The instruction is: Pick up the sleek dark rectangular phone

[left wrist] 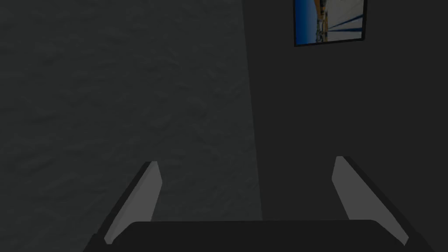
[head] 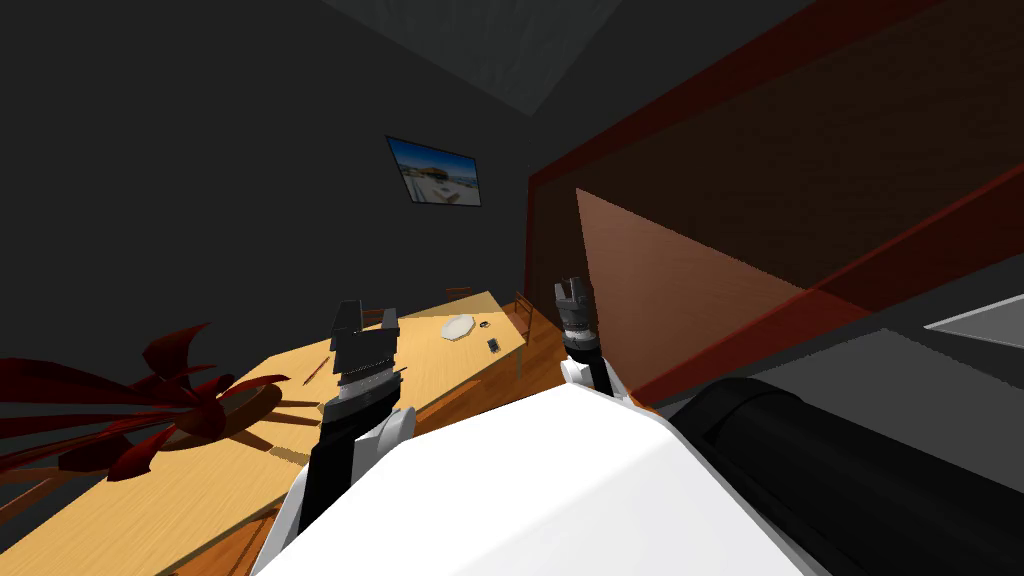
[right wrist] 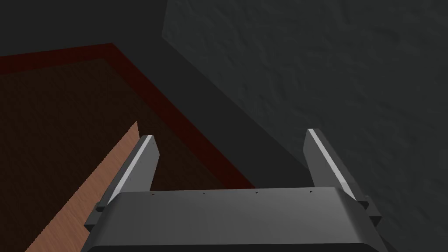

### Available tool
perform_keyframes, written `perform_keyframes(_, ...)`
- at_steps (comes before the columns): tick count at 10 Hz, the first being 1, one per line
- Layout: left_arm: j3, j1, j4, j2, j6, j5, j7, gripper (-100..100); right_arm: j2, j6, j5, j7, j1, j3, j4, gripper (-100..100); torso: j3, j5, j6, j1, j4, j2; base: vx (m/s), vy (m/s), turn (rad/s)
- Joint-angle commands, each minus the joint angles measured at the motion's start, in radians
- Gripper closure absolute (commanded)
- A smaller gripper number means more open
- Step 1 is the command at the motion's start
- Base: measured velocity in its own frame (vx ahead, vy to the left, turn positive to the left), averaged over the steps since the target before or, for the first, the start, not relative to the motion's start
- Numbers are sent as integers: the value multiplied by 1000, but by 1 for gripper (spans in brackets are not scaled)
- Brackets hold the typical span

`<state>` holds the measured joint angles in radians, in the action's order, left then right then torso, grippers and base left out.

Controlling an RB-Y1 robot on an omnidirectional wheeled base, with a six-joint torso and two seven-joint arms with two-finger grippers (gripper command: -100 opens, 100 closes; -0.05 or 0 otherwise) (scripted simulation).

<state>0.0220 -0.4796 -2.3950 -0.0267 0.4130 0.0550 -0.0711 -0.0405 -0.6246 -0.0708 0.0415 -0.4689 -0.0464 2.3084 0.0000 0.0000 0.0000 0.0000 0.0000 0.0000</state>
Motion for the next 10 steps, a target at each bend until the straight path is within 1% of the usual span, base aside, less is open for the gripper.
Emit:
perform_keyframes(1,5,17,20,-33,-26,-2,-13,-100,0,0,0,0,0,0,0,0,0,0,0,0,0,0,-18,3,-42)
perform_keyframes(3,12,42,49,-61,-65,-5,-33,-100,0,0,0,0,0,0,0,0,1,0,0,1,0,2,-38,9,-45)
perform_keyframes(6,24,97,115,-96,-150,-13,-74,-100,0,0,0,0,0,0,0,0,2,0,0,0,1,3,-47,1,-62)
perform_keyframes(8,32,142,170,-114,-210,-22,-109,-100,0,0,0,0,0,0,0,0,2,0,0,1,1,3,-58,4,-84)
perform_keyframes(9,32,142,172,-114,-221,-22,-109,-100,0,0,0,0,0,0,0,0,2,0,0,0,1,3,-41,-2,-33)
perform_keyframes(10,36,167,205,-122,-261,-27,-128,-100,0,0,0,0,0,0,0,0,2,0,0,0,1,3,-28,-2,-46)
